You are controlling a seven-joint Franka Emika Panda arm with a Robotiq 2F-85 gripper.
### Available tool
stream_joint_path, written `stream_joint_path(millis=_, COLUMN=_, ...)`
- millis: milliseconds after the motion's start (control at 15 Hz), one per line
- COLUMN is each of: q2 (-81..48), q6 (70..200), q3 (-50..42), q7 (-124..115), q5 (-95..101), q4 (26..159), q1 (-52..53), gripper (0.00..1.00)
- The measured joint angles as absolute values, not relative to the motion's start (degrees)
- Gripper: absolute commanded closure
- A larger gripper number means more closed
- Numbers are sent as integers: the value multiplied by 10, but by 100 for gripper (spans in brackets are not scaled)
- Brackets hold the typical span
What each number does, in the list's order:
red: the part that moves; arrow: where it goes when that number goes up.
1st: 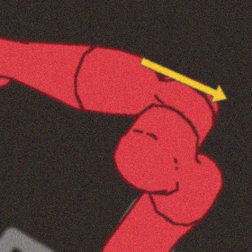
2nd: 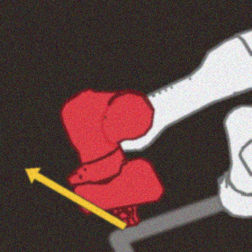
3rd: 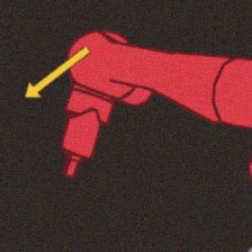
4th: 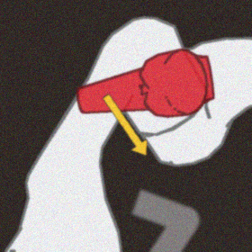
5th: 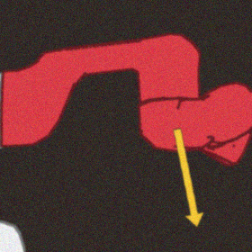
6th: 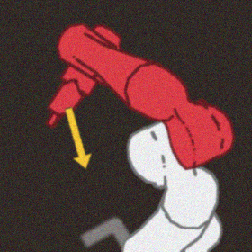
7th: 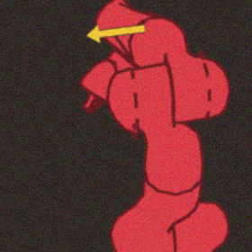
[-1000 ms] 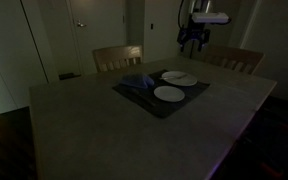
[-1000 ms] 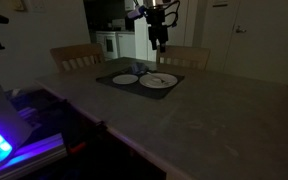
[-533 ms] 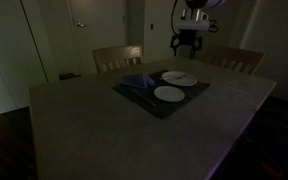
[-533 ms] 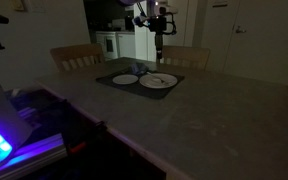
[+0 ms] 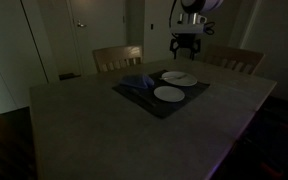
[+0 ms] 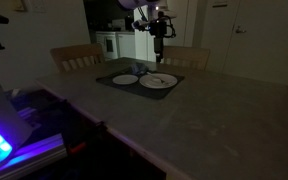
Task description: Move the fork from the plate to the table mat
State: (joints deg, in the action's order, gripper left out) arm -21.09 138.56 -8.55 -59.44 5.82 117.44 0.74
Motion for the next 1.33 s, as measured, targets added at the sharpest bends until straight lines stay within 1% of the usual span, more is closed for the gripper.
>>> stream_joint_path(millis=333, q2=-268, q6=1391, q3=-87, q7=-668, q5=60, q4=1156, q1=28, gripper=0)
stream_joint_path(millis=800, q2=-353, q6=1398, q3=-89, q7=-739, q5=28, q4=1076, q1=28, gripper=0)
stream_joint_path(millis=1333, q2=-363, q6=1397, q3=-93, q7=-777, q5=26, q4=1068, q1=30, gripper=0)
